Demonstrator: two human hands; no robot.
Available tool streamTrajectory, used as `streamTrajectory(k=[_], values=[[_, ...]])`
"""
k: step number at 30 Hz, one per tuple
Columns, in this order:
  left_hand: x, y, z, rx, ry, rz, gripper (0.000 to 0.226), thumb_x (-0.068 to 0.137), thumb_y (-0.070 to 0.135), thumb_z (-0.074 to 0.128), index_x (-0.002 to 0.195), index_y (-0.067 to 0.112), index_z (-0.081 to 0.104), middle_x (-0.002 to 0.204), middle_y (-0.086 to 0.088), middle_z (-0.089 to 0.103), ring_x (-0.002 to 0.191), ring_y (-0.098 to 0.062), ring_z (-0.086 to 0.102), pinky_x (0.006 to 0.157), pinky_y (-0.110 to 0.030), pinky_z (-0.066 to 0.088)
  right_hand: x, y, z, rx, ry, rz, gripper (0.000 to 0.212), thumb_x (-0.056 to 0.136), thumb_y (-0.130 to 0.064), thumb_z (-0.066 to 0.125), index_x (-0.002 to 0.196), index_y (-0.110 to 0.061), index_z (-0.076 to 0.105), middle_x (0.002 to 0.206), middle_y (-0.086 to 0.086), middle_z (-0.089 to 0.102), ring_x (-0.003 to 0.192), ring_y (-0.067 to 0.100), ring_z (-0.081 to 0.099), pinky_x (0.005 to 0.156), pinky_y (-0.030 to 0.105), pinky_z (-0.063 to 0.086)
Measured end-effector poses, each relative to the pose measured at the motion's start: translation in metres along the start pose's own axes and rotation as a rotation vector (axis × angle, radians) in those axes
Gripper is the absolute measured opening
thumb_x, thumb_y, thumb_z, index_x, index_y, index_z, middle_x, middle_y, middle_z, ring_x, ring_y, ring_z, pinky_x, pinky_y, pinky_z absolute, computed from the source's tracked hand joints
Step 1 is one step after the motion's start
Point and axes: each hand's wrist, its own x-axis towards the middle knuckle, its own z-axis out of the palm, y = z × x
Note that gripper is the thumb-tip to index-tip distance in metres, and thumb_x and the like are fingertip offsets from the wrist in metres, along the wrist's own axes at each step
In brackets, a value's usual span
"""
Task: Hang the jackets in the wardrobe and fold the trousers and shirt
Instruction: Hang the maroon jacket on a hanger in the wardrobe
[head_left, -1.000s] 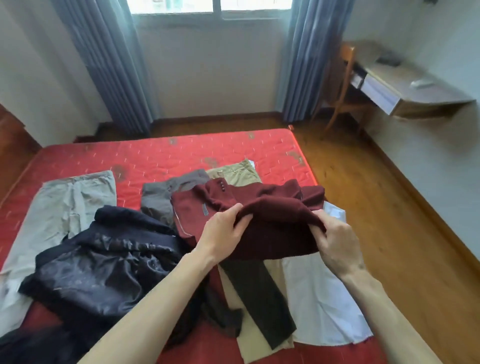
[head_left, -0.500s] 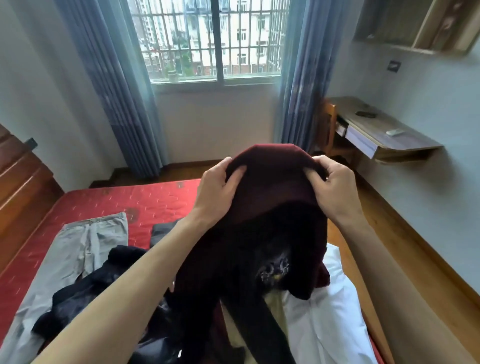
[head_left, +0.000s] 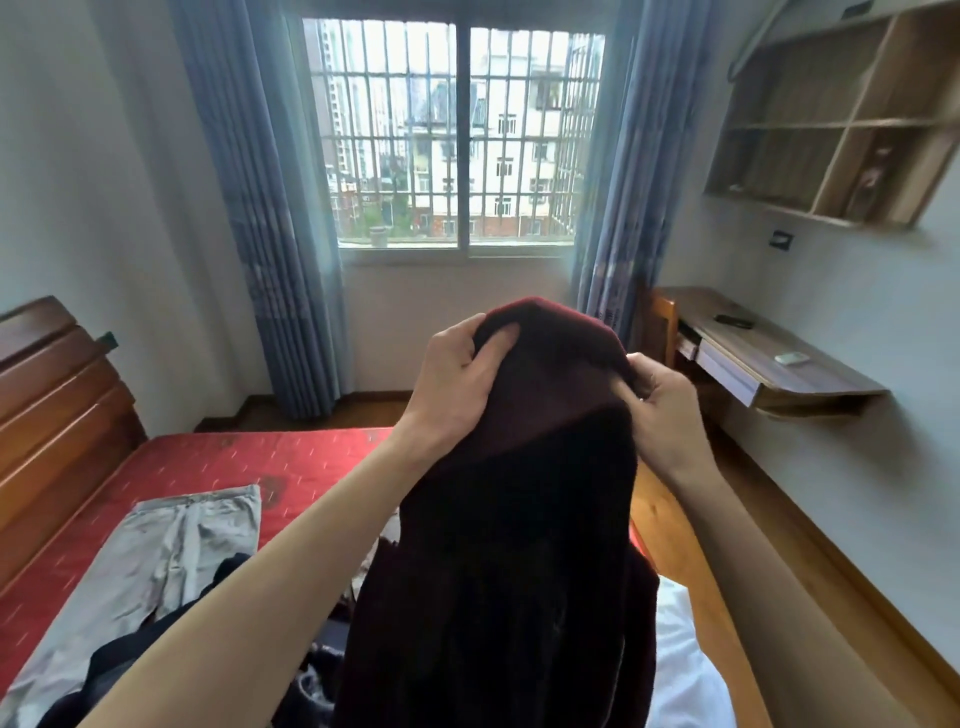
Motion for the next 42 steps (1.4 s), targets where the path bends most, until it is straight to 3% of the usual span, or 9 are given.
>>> streamTrajectory(k=[4, 10, 14, 17, 27, 33, 36, 39, 42], values=[[-0.007, -0.004, 0.004, -0.065, 0.001, -0.015, 0.024, 0.108, 0.032, 0.055, 0.118, 0.024, 0.075, 0.106, 0.009, 0.078, 0.101, -0.01, 0.072, 0.087, -0.025, 0.058, -0.032, 0.029, 0.022, 0.124, -0.12, 0.08, 0.013, 0.1, -0.02, 0.069, 0.107, -0.028, 0.076, 0.093, -0.017, 0.077, 0.086, 0.005, 0.071, 0.07, 0.019, 0.056], [-0.008, -0.01, -0.005, -0.098, 0.081, -0.047, 0.021, 0.107, 0.034, 0.057, 0.115, 0.029, 0.076, 0.103, 0.012, 0.078, 0.099, -0.007, 0.072, 0.085, -0.022, 0.057, -0.103, 0.09, 0.065, 0.131, -0.371, 0.29, 0.064, 0.088, -0.091, 0.038, 0.063, -0.034, 0.053, 0.06, -0.015, 0.045, 0.058, 0.002, 0.041, 0.058, 0.024, 0.037], [-0.014, -0.022, -0.014, -0.133, 0.099, -0.117, 0.021, 0.106, 0.04, 0.059, 0.111, 0.033, 0.078, 0.103, 0.009, 0.079, 0.1, -0.012, 0.074, 0.095, -0.043, 0.06, -0.136, 0.114, 0.093, 0.13, -0.486, 0.397, 0.066, 0.101, -0.079, 0.026, 0.112, -0.034, 0.073, 0.102, 0.018, 0.074, 0.098, 0.034, 0.07, 0.094, 0.051, 0.057], [-0.021, -0.029, -0.017, -0.164, 0.115, -0.156, 0.02, 0.105, 0.039, 0.06, 0.108, 0.034, 0.079, 0.103, 0.005, 0.079, 0.103, -0.019, 0.074, 0.097, -0.05, 0.059, -0.149, 0.115, 0.102, 0.063, -0.488, 0.32, 0.052, 0.107, -0.069, 0.024, 0.133, -0.046, 0.063, 0.117, 0.006, 0.074, 0.112, 0.026, 0.07, 0.099, 0.055, 0.056], [-0.029, -0.035, -0.038, -0.2, 0.165, -0.158, 0.017, 0.103, 0.04, 0.063, 0.104, 0.036, 0.08, 0.103, 0.0, 0.08, 0.1, -0.02, 0.074, 0.092, -0.043, 0.061, -0.165, 0.127, 0.122, -0.006, -0.619, 0.31, 0.028, 0.088, -0.04, 0.059, 0.114, -0.047, 0.063, 0.104, -0.015, 0.074, 0.099, 0.003, 0.074, 0.087, 0.034, 0.062], [-0.033, -0.039, -0.043, -0.183, 0.168, -0.182, 0.018, 0.104, 0.039, 0.062, 0.103, 0.035, 0.08, 0.102, 0.001, 0.079, 0.101, -0.022, 0.074, 0.095, -0.05, 0.06, -0.173, 0.127, 0.14, -0.055, -0.759, 0.332, 0.042, 0.085, -0.054, 0.069, 0.125, -0.048, 0.056, 0.102, -0.018, 0.075, 0.102, 0.001, 0.072, 0.088, 0.027, 0.058], [-0.036, -0.044, -0.043, -0.18, 0.159, -0.182, 0.018, 0.104, 0.038, 0.063, 0.105, 0.032, 0.08, 0.102, 0.001, 0.08, 0.101, -0.022, 0.074, 0.095, -0.052, 0.059, -0.175, 0.132, 0.143, -0.083, -0.636, 0.325, 0.02, 0.1, -0.038, 0.058, 0.111, -0.054, 0.063, 0.085, -0.022, 0.072, 0.085, -0.001, 0.07, 0.076, 0.028, 0.056], [-0.039, -0.052, -0.044, -0.184, 0.15, -0.181, 0.02, 0.103, 0.038, 0.064, 0.106, 0.027, 0.08, 0.103, -0.004, 0.08, 0.103, -0.031, 0.074, 0.095, -0.057, 0.058, -0.178, 0.142, 0.138, -0.085, -0.469, 0.366, 0.047, 0.107, -0.025, 0.052, 0.09, -0.068, 0.06, 0.087, -0.03, 0.07, 0.084, -0.004, 0.067, 0.072, 0.02, 0.051], [-0.038, -0.063, -0.05, -0.158, 0.164, -0.199, 0.022, 0.103, 0.04, 0.063, 0.102, 0.026, 0.08, 0.099, -0.008, 0.079, 0.096, -0.027, 0.074, 0.091, -0.057, 0.058, -0.179, 0.145, 0.127, -0.023, -0.356, 0.388, 0.04, 0.108, -0.022, 0.052, 0.096, -0.059, 0.061, 0.094, -0.026, 0.073, 0.092, 0.0, 0.069, 0.077, 0.016, 0.052]])
